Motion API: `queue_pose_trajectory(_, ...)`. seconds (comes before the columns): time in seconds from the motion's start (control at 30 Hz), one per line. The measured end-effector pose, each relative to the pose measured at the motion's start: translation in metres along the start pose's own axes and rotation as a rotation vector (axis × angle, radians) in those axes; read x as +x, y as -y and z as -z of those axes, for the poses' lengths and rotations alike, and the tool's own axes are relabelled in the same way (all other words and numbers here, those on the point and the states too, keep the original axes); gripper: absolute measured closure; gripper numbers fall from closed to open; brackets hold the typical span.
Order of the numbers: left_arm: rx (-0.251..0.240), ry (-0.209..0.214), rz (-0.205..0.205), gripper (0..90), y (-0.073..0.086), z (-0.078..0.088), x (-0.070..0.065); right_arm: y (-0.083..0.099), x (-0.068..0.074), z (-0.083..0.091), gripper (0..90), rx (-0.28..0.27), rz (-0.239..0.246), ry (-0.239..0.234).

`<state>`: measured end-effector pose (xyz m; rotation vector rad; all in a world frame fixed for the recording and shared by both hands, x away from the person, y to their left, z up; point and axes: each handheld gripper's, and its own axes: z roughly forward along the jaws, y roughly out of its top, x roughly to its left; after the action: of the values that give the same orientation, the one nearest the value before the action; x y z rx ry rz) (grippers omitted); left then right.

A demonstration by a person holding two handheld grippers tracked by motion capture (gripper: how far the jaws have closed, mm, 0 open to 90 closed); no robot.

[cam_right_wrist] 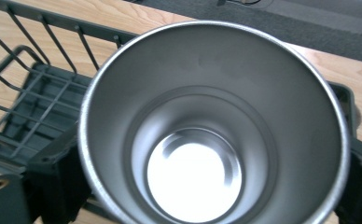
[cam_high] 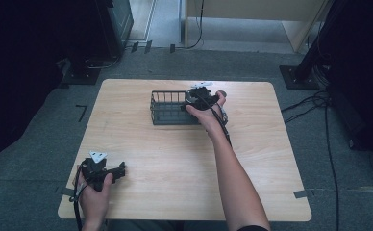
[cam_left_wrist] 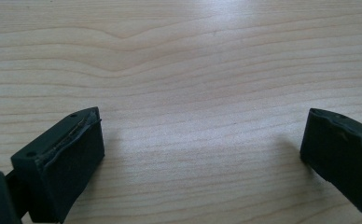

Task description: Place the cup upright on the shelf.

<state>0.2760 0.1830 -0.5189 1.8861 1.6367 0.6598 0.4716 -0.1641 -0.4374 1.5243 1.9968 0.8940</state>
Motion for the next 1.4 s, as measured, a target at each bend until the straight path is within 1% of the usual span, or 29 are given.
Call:
queue_pose_trajectory(0.07,0.000,0.000,0.000,0.0,0.000,0.000,0.000,0.000,-0.001,0.002,0.1,-0.004,-0.009,-0.020)
queue_pose_trajectory(0.13,0.000,0.000,0.000,0.0,0.000,0.000,0.000,-0.001,0.000,0.005,0.0,-0.005,-0.011,-0.037)
queue_pose_trajectory(0.2,0.000,0.000,0.000,0.0,0.000,0.000,0.000,-0.002,0.001,0.009,0.0,-0.010,-0.007,-0.047)
queue_pose_trajectory(0.33,0.000,0.000,0.000,0.0,0.000,0.000,0.000,-0.003,0.000,0.016,0.0,-0.021,-0.014,-0.066)
queue_pose_trajectory(0.47,0.000,0.000,0.000,0.0,0.000,0.000,0.000,-0.003,0.000,0.024,0.0,-0.024,-0.012,-0.069)
queue_pose_trajectory(0.57,0.000,0.000,0.000,0.0,0.000,0.000,0.000,-0.001,-0.003,0.032,0.0,-0.032,-0.027,-0.077)
queue_pose_trajectory(0.8,0.000,0.000,0.000,0.0,0.000,0.000,0.000,0.007,-0.010,0.046,0.0,-0.038,-0.034,-0.068)
queue_pose_trajectory(1.17,0.000,0.000,0.001,0.0,0.000,0.000,0.000,0.023,-0.026,0.069,0.0,-0.067,-0.052,-0.055)
queue_pose_trajectory(1.4,0.000,0.000,0.000,0.0,0.000,0.000,0.000,0.038,-0.035,0.083,0.0,-0.078,-0.048,-0.039)
